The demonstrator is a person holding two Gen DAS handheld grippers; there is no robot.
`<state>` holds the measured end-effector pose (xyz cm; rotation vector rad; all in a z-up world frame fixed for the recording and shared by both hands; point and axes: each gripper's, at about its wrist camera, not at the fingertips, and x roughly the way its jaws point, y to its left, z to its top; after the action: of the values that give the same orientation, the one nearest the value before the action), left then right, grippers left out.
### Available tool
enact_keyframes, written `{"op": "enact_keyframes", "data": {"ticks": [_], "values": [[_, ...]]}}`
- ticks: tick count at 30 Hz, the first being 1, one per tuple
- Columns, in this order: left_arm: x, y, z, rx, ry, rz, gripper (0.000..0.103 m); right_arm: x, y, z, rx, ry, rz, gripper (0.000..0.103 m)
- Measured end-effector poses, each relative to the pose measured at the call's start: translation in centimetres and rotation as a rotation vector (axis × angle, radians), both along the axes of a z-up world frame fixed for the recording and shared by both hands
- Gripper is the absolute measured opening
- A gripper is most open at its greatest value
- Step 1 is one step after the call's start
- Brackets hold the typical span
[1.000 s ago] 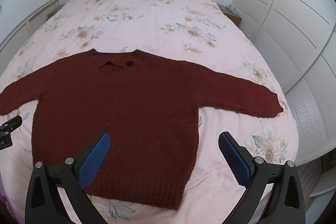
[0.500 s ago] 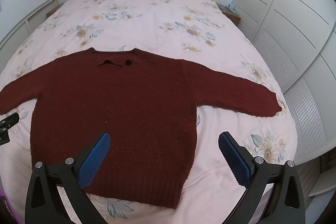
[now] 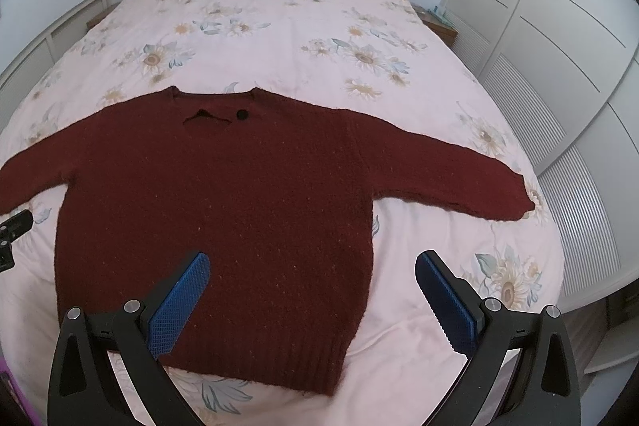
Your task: Fold small clothes
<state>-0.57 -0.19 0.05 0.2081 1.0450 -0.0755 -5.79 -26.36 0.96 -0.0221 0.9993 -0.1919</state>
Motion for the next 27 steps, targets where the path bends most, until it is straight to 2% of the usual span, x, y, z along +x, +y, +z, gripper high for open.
{"op": "enact_keyframes", "data": {"ticks": [15,27], "values": [[-0.1,-0.3,-0.1,0.001,0.003,-0.006,0.102,-0.1,0.0,-0.1,0.001,0.001,0.000,0.103],[0.9,-0.8,-0.8,0.004,0.016,-0.019,0.102,1.4,-2.2,-2.4,0.045,0.030,-0.019,0.103]]}}
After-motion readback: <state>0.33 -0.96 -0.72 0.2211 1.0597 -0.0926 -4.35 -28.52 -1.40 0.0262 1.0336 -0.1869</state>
